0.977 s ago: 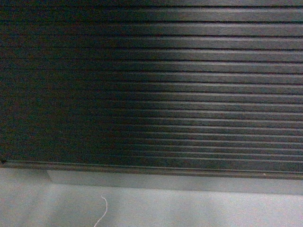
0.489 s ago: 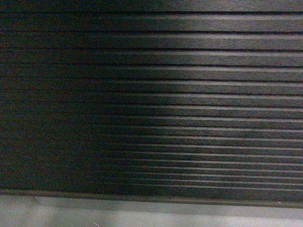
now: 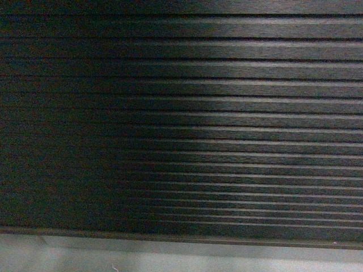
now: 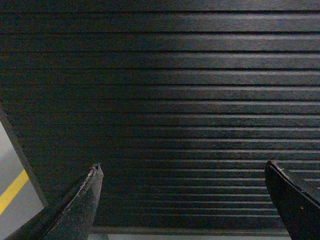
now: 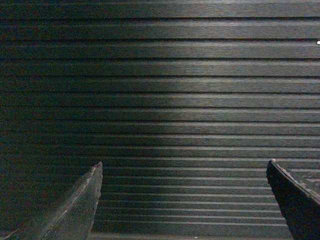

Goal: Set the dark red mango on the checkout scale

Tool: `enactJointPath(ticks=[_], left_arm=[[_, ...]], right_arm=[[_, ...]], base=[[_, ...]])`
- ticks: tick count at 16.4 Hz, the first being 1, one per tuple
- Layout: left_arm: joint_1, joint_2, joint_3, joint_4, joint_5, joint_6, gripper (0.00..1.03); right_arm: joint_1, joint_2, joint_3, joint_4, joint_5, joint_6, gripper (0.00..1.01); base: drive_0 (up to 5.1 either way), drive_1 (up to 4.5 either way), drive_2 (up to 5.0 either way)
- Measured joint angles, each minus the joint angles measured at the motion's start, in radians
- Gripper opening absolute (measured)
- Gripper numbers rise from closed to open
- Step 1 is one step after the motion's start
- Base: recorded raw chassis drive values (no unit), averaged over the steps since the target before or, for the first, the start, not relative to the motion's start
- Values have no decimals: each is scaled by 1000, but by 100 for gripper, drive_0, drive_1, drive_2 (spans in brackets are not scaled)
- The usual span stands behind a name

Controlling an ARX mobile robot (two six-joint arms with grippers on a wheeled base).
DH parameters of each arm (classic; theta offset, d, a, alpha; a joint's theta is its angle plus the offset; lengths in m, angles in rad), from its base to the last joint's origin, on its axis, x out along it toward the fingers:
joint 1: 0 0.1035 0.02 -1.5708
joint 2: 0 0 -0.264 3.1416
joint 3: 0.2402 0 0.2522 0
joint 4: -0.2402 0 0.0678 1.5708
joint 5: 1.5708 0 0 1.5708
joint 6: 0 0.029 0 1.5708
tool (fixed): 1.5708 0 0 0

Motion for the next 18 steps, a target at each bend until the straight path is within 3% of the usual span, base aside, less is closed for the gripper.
enactJointPath(ticks=[18], left_arm=[[0, 0, 0, 0, 0, 0, 98]], right_arm=[[0, 0, 0, 1, 0, 0, 98]], base=[[0, 0, 0]])
